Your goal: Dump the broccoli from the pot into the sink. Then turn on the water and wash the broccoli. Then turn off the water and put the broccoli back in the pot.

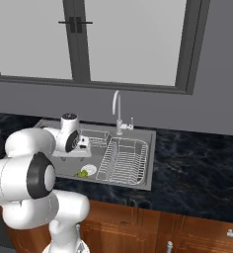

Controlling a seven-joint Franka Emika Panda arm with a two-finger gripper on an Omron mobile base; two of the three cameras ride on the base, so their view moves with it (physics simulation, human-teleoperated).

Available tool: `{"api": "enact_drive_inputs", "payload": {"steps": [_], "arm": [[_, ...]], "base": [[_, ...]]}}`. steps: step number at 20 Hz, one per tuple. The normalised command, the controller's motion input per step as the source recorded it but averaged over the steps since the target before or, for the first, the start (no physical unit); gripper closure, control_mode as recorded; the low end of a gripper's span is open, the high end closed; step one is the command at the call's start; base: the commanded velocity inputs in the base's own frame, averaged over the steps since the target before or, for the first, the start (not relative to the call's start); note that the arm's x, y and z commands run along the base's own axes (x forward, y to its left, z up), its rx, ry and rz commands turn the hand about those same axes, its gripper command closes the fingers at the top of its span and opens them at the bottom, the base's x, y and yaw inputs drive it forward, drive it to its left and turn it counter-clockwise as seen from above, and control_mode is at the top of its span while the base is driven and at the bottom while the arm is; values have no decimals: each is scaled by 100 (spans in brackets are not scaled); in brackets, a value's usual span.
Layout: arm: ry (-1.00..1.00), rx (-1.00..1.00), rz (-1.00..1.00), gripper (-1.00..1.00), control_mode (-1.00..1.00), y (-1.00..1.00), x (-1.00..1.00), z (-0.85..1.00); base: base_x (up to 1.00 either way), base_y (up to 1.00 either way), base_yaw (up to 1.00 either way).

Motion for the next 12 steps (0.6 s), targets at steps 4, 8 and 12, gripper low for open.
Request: {"api": "enact_drive_inputs", "payload": {"steps": [4, 8, 12], "arm": [[0, 0, 1, -100, -100, 0, 10, -44], [0, 0, 0, -100, -100, 0, 2, -35], [0, 0, -3, -100, -100, 0, 5, -23]], "base": [[0, 0, 0], [0, 0, 0], [0, 0, 0]]}}
